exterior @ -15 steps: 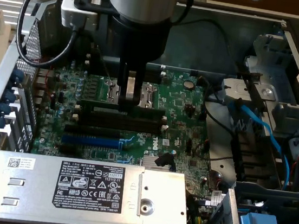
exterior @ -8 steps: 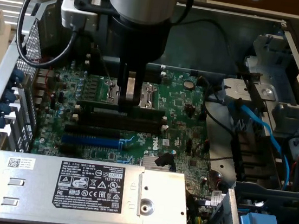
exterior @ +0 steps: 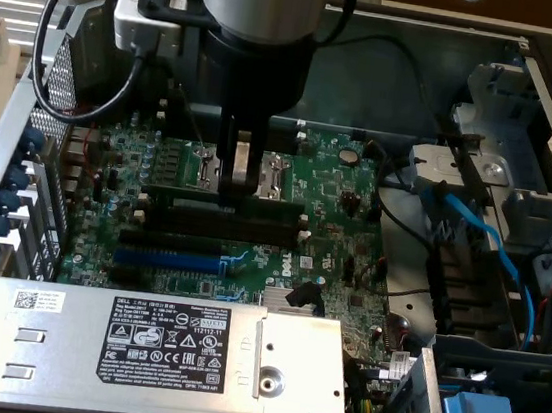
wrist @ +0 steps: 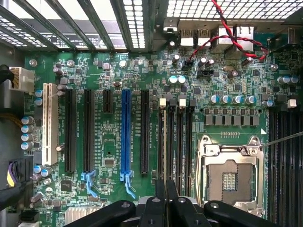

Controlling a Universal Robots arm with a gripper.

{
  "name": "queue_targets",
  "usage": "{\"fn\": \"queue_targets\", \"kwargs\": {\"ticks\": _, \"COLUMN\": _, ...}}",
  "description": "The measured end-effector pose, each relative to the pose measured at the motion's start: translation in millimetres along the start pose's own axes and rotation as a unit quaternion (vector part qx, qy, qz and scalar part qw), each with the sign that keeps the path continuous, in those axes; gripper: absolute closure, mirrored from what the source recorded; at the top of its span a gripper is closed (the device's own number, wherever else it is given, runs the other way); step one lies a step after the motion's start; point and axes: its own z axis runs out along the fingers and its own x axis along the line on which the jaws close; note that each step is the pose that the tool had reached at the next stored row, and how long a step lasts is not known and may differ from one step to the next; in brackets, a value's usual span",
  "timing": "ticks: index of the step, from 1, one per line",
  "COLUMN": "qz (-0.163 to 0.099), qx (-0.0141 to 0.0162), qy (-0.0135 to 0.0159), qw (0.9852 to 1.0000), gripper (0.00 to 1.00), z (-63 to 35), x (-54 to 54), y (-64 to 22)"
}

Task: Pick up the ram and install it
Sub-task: 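Insert the ram into the slot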

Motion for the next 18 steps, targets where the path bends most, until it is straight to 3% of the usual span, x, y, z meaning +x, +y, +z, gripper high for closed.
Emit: {"fn": "queue_targets", "kwargs": {"ticks": 18, "qz": 0.000, "qx": 0.0000, "qy": 0.0005, "qw": 1.0000, "gripper": 0.88, "z": 2.4, "x": 0.5, "y": 0.0}}
